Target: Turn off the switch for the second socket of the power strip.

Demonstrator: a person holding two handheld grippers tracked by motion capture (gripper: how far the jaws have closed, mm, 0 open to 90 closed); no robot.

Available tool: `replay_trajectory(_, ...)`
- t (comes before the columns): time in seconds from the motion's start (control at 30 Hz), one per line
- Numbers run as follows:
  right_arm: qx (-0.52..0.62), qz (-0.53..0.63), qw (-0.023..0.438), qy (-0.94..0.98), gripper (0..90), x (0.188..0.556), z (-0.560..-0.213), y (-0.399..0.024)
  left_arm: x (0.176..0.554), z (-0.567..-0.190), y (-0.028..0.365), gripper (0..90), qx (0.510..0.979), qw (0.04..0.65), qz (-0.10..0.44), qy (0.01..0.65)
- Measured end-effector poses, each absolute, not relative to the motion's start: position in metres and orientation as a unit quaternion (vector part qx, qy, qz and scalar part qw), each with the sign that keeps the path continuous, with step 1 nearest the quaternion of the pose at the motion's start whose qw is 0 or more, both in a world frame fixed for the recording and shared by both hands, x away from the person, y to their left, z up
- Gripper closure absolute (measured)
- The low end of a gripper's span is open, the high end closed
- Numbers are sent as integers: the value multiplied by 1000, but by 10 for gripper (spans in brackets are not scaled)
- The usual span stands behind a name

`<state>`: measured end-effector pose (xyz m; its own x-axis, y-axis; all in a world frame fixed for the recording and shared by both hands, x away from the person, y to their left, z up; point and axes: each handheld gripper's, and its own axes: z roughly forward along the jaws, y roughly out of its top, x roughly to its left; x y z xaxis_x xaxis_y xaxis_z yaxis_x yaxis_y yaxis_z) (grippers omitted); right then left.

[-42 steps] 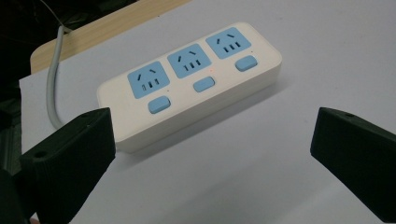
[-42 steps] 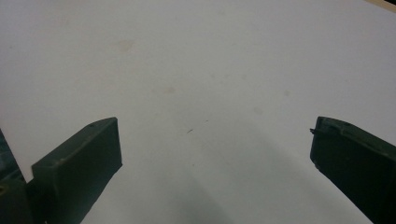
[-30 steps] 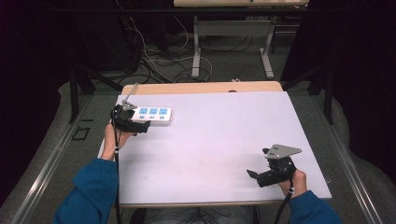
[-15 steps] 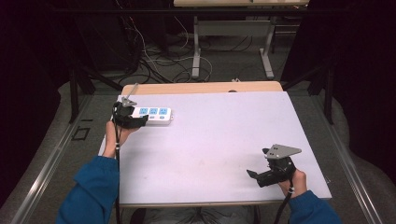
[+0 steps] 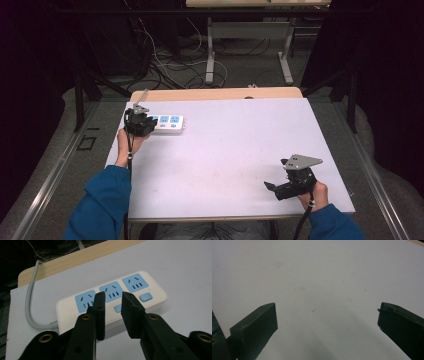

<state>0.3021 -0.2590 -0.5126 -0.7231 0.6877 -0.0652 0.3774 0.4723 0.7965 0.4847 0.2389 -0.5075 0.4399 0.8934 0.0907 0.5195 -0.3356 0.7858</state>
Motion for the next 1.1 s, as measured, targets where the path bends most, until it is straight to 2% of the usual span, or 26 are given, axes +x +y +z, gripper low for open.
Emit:
replay_trajectory(0.03, 320, 403, 196, 835, 21, 302, -513, -259, 485, -507, 239, 819, 773, 351, 263, 458)
replay_trajectory(0.2, 315, 403, 196, 836, 21, 302, -513, -259, 489, -512, 240, 893, 770, 360, 261, 459)
replay_trajectory(1.1, 319, 404, 191, 836, 22, 303, -514, -259, 509, -538, 228, 900, 788, 346, 249, 444)
